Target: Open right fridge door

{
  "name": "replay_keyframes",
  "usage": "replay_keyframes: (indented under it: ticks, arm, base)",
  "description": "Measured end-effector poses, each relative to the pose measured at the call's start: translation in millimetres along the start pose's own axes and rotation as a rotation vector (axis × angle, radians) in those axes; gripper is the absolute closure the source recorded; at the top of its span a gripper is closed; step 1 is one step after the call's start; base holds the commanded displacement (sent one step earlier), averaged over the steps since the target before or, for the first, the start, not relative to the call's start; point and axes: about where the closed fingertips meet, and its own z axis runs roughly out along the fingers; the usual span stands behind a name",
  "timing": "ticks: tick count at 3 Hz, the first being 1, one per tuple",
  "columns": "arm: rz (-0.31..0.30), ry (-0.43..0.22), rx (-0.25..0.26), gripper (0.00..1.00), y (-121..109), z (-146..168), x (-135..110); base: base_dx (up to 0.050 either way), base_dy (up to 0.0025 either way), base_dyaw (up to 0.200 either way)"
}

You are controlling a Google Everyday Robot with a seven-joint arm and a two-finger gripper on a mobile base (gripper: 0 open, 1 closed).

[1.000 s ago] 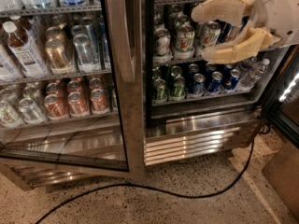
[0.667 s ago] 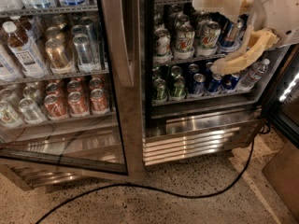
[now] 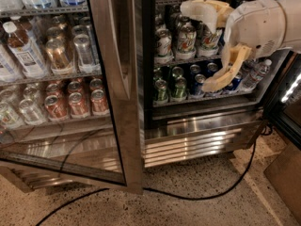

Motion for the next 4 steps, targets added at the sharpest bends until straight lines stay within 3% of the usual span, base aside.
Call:
replay_keyframes:
  ticks: [1,2,3,4]
  arm:
    - [-0.023,-0.038,-0.131,0.0,3,58,1]
    - [-0.092,-0.087,-0.281,0.19,10,112,-21]
    - [-0.179,-0.158,-0.427,0.42,25,141,-56]
    - [-0.179,-0.158,-0.427,0.66,27,139,-56]
  base:
    - [0.0,0.0,0.0]
    - [0.0,0.0,0.0]
    - [0.0,0.0,0.0]
    - [0.0,0.0,0.0]
